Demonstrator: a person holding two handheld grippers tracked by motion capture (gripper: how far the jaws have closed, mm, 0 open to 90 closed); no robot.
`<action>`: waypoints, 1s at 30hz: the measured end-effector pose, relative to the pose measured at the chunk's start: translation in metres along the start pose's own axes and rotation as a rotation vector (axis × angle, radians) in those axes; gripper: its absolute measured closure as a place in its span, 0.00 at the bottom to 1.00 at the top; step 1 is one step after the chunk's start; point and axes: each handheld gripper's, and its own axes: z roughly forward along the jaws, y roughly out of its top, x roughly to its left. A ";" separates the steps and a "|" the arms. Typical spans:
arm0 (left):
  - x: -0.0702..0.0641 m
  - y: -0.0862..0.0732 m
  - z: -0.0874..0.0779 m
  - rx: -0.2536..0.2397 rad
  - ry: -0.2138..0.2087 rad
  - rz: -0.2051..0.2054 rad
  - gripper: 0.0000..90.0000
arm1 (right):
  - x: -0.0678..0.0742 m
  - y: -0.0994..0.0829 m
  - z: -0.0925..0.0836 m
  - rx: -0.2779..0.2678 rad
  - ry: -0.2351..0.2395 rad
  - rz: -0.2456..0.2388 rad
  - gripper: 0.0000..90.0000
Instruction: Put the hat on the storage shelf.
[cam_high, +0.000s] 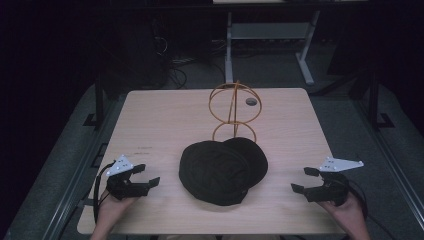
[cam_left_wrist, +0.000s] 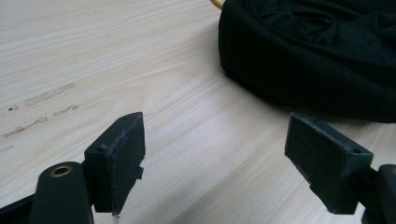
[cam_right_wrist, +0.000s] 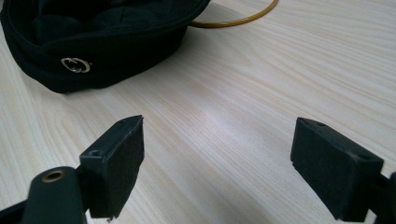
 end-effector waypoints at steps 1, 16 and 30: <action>0.000 0.000 0.001 0.001 0.000 -0.003 0.22 | 0.001 0.000 0.000 0.001 0.001 0.002 0.19; -0.001 0.000 0.002 -0.003 0.002 0.009 0.22 | 0.011 0.011 -0.004 -0.020 0.020 -0.034 0.18; 0.002 -0.002 -0.002 -0.013 0.018 -0.019 0.23 | 0.041 0.042 0.005 -0.006 0.066 -0.143 0.18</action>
